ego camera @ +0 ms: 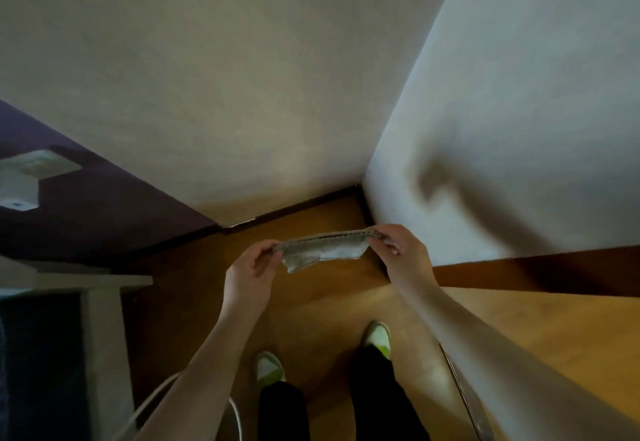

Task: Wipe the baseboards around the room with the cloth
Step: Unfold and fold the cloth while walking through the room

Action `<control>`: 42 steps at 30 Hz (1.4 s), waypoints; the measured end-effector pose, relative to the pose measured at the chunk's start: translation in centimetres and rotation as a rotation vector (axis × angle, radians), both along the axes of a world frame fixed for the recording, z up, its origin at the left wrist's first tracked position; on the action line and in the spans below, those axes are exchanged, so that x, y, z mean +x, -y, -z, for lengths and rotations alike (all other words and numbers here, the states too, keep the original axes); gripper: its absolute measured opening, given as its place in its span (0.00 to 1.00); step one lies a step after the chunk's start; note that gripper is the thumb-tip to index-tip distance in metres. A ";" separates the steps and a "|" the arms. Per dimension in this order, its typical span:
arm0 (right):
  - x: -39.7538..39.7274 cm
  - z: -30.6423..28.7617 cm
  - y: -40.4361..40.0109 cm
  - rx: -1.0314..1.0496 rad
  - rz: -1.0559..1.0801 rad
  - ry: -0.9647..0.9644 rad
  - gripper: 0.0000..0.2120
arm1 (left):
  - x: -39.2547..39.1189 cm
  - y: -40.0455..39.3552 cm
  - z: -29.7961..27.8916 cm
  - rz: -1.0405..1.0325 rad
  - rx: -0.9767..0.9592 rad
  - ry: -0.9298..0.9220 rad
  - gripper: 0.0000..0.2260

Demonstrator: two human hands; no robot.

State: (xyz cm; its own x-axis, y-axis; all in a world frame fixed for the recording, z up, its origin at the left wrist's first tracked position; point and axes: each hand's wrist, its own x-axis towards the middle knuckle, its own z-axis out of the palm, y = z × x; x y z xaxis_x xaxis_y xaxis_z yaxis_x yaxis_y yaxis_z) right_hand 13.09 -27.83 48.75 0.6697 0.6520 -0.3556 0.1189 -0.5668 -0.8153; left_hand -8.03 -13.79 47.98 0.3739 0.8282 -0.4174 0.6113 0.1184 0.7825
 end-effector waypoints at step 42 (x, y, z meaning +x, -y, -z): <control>11.1 58.9 -12.0 -0.077 0.033 0.316 0.25 | 16.5 -10.3 60.3 0.006 0.247 -0.034 0.18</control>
State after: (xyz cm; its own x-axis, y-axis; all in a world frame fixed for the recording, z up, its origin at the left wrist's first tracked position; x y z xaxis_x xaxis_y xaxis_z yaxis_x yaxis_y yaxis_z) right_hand 24.15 -15.86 -10.10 0.7750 0.6074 -0.1744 0.3399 -0.6333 -0.6953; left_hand 8.48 -3.53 -12.29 0.3687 0.9043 -0.2153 0.6377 -0.0775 0.7664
